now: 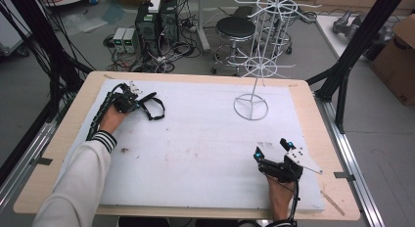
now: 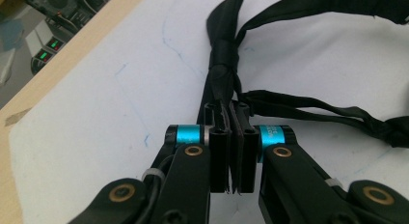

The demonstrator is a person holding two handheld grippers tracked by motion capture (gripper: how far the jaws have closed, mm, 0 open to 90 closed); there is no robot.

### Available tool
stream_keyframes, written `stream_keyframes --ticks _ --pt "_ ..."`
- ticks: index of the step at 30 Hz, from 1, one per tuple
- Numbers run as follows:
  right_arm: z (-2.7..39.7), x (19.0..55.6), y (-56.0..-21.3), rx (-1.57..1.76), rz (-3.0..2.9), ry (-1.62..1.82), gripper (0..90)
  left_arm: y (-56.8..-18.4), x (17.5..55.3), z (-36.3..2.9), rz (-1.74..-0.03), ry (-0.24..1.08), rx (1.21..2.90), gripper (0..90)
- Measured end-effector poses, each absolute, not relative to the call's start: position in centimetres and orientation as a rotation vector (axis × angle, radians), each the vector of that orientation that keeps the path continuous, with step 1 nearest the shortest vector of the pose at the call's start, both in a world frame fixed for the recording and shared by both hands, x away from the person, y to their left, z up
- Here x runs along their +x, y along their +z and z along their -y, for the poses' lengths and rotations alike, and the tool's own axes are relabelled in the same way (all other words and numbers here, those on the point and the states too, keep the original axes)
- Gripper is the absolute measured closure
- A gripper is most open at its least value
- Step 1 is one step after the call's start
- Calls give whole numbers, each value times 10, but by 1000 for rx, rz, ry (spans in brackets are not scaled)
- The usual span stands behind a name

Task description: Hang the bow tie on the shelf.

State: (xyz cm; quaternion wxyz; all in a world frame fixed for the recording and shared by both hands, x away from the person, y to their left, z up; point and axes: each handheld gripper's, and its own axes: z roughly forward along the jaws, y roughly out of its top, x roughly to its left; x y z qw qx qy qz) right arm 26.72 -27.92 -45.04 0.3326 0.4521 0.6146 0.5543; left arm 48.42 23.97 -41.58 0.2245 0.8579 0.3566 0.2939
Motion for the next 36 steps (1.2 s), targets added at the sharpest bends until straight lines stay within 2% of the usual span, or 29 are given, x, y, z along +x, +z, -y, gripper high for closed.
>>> stream_keyframes --ticks 9,19,30,36 --pt "279 267 -450 1182 -1601 1447 14 -395 471 -252 -1033 836 2164 873" --pt "279 267 -451 1180 -1600 1446 14 -375 460 -258 -1008 798 2006 876" --pt "279 267 -451 1177 -1598 1445 14 -359 450 -263 -979 750 1759 878" --pt "279 267 -451 1177 -1598 1446 14 -353 445 -261 -955 734 1713 878"
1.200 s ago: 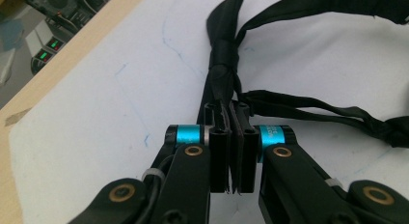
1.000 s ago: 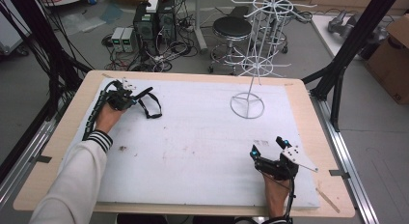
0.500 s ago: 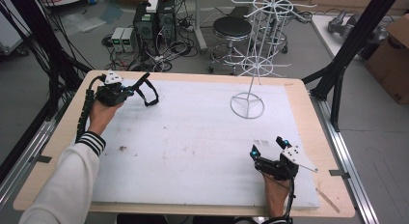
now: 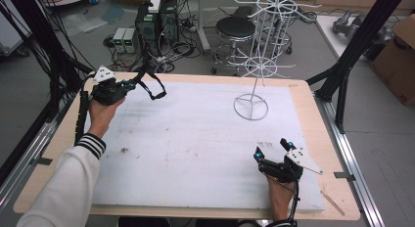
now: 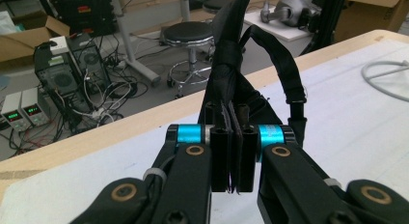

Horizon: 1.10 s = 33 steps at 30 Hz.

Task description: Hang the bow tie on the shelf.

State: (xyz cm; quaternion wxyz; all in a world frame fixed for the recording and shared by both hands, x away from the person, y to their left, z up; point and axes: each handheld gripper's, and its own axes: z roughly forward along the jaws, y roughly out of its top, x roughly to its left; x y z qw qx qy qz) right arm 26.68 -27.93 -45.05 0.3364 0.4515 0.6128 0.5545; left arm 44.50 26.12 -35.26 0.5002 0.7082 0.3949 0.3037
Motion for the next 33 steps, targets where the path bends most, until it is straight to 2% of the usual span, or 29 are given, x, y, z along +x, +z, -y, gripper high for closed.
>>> stream_keyframes --ticks 18,33 --pt "280 266 -451 1181 -1592 1452 14 -320 422 -226 -791 674 1641 879" --pt "280 266 -451 1180 -1587 1455 14 -290 409 -165 -616 591 1634 879"
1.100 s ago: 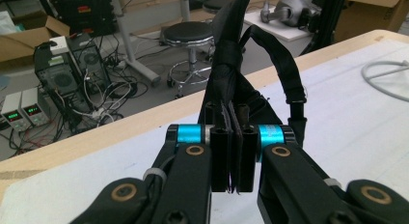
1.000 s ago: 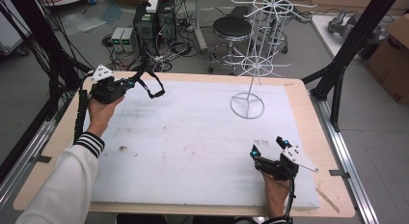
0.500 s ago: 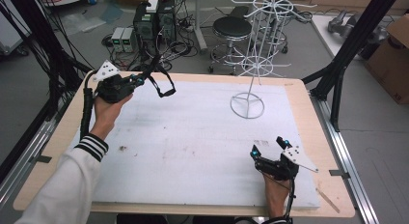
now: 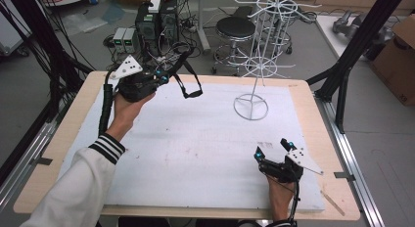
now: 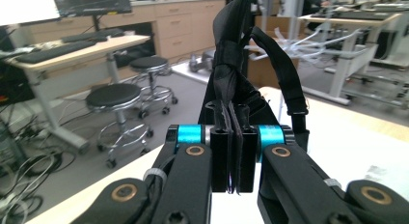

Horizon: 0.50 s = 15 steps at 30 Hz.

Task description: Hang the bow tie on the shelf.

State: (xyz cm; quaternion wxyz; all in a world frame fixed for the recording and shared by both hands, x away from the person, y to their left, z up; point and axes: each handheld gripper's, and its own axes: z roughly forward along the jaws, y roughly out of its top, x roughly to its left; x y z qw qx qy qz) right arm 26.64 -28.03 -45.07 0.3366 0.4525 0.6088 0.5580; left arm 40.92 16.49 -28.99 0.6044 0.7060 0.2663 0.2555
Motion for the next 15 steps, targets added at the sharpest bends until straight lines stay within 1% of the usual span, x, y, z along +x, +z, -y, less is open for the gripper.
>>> stream_keyframes --ticks 5,15 --pt "280 266 -451 1181 -1586 1457 14 -282 407 -146 -571 565 1634 879" --pt "281 266 -451 1179 -1587 1455 14 -277 413 -115 -524 523 1649 879"
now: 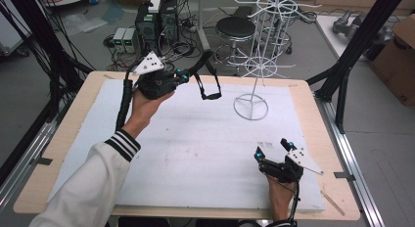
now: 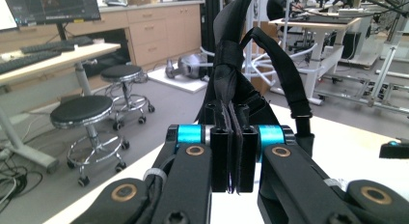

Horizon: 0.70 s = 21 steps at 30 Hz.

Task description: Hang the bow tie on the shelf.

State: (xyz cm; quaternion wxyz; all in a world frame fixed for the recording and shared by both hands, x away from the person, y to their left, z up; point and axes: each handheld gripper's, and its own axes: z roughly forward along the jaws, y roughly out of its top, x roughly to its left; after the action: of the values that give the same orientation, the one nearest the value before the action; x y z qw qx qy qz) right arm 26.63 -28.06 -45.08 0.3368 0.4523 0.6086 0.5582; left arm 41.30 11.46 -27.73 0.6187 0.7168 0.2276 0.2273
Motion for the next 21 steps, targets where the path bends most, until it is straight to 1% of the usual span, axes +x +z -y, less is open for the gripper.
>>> stream_keyframes --ticks 21 --pt "281 266 -451 1186 -1583 1463 14 -279 431 -76 -506 464 1659 878"
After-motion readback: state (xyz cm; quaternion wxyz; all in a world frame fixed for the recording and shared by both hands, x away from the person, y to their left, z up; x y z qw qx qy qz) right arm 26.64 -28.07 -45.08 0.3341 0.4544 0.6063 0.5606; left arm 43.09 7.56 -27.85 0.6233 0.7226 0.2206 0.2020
